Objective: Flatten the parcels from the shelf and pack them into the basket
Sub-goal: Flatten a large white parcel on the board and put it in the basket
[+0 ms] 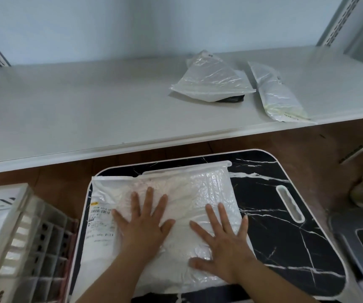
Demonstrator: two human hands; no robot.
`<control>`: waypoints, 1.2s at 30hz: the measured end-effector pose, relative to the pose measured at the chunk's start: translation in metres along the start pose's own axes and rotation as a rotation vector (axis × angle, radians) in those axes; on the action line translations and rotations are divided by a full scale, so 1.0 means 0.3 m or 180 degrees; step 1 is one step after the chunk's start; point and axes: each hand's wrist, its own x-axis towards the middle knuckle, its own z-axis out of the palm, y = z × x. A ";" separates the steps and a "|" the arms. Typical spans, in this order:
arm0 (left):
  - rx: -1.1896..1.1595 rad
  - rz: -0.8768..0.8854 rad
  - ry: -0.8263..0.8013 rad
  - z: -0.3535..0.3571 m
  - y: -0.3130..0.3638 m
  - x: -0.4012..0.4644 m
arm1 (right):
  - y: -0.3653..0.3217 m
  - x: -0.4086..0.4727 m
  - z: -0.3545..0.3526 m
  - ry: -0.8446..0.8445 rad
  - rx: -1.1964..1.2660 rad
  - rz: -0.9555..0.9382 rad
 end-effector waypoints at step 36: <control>-0.0223 -0.0382 0.0730 0.125 -0.244 -0.180 | -0.350 0.290 0.007 0.0666 -0.0290 -0.0654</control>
